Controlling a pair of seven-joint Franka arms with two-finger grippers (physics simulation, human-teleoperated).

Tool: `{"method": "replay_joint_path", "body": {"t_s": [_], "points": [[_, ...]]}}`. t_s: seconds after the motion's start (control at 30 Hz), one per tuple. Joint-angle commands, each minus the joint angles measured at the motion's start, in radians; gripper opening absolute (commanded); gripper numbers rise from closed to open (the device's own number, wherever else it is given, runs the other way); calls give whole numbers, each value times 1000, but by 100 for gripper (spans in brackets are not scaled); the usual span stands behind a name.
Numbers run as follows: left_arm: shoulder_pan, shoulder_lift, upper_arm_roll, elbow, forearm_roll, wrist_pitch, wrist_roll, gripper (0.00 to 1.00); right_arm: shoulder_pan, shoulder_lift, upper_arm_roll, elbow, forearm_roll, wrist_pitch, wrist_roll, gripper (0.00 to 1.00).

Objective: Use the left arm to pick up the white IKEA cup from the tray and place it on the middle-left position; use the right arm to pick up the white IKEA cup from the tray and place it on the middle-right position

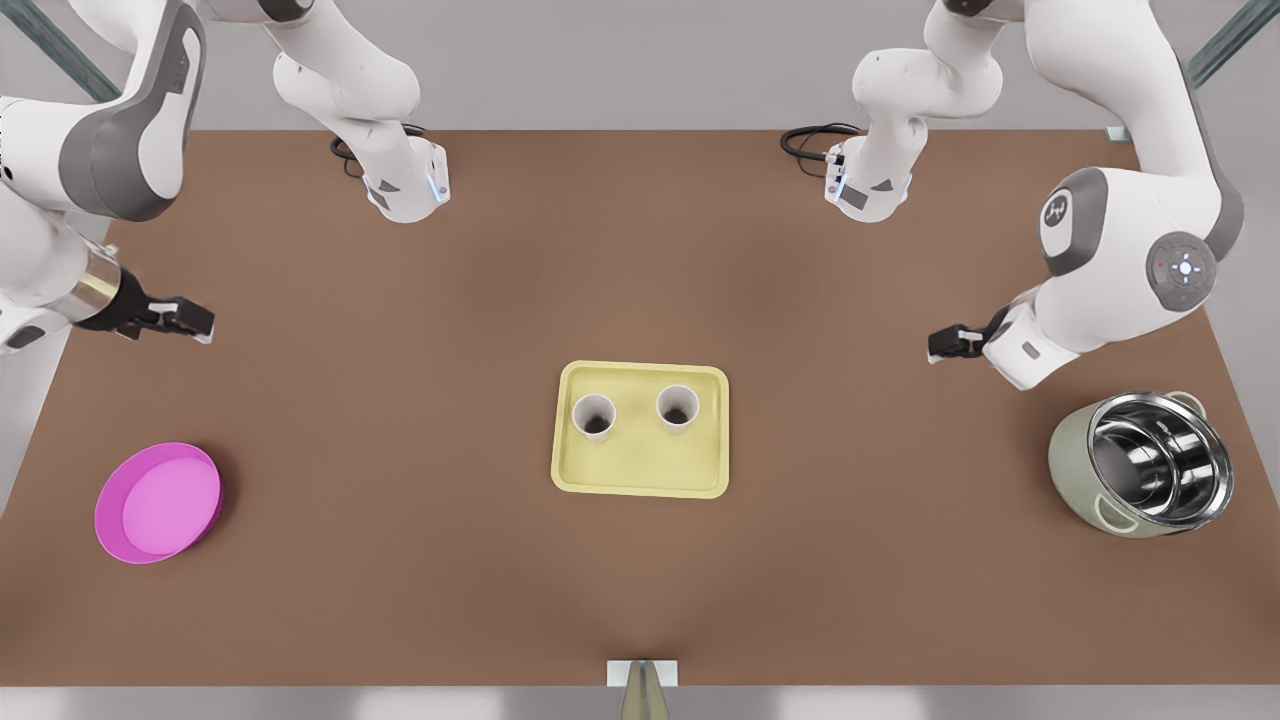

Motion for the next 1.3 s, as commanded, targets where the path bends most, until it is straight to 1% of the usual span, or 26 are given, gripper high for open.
{"method": "replay_joint_path", "body": {"t_s": [0.0, 0.1, 0.13, 0.17, 0.2, 0.23, 0.27, 0.33, 0.4, 0.43, 0.47, 0.5, 0.6, 0.7, 0.73, 0.87, 0.9, 0.93, 1.0, 1.03, 1.07, 1.13, 1.23, 1.27], "points": [[16, -7, 3, -2, -10, 104, -15, 100, 5, -1, 0, 1, 0, 59, -57, 100], [13, -1, -1, -2, 4, 78, -24, 100, 6, 4, 5, 1, 4, 46, -64, 100], [13, -7, -3, -26, 4, 73, -26, 100, 14, 19, 20, -2, 65, 48, -57, 100], [13, -8, -1, -29, 4, 69, -28, 100, 50, 62, 34, -2, 107, 59, -50, 100], [13, -8, -3, -32, 4, 69, -35, 100, 136, 99, 36, 1, 105, 65, 24, 100], [5, -7, -12, -35, 4, 70, -41, 100, 240, 140, 36, 1, 101, 129, 228, 100], [-3, -7, -14, -42, 6, 70, -41, 100, 300, 172, 36, 1, 98, 152, 285, 100], [-12, -7, -15, -57, 35, 81, -43, 100, 403, 260, 36, 1, 96, 279, 410, 100], [-10, -14, -9, -68, 49, 93, -41, 100, 451, 315, 36, 1, 95, 362, 494, 100], [-9, -31, -9, -72, 49, 70, -43, 100, 480, 342, 36, 1, 89, 393, 545, 100], [-9, -34, -6, -78, 49, 67, -41, 100, 518, 366, 37, 1, 43, 411, 639, 100], [0, -33, -3, -75, 49, 79, -41, 100, 537, 381, 36, 1, 43, 436, 683, 100], [2, -33, 13, -72, 49, 75, -40, 100, 574, 424, 36, 8, 43, 516, 758, 100], [2, -34, 26, -68, 50, 75, -38, 100, 601, 452, 34, 8, 27, 523, 770, 100], [2, -34, 26, -66, 53, 72, -38, 100, 627, 467, 34, 8, -17, 543, 772, 100], [0, -44, 26, -66, 56, 67, -35, 100, 667, 487, 36, -5, -11, 565, 805, 100], [0, -47, 26, -66, 58, 65, -38, 100, 669, 487, 36, -22, -13, 577, 805, 100], [0, -47, 26, -66, 58, 53, -37, 100, 678, 479, 36, -85, -11, 641, 845, 100], [0, -47, 26, -66, 56, 56, -35, 100, 683, 458, 36, -151, -13, 694, 876, 100], [0, -47, 26, -66, 56, 56, -35, 100, 679, 424, 36, -234, -17, 780, 876, 100], [2, -47, 28, -66, 56, 56, -34, 100, 678, 419, 36, -254, -17, 789, 876, 100], [0, -50, 26, -66, 56, 55, -31, 100, 678, 401, 36, -346, -17, 905, 876, 100], [-1, -57, 17, -52, 47, 47, -37, 100, 676, 415, 36, -348, -16, 918, 878, 100], [-17, -39, 13, -49, 45, 50, -29, 100, 676, 422, 36, -348, -11, 918, 878, 100]]}}
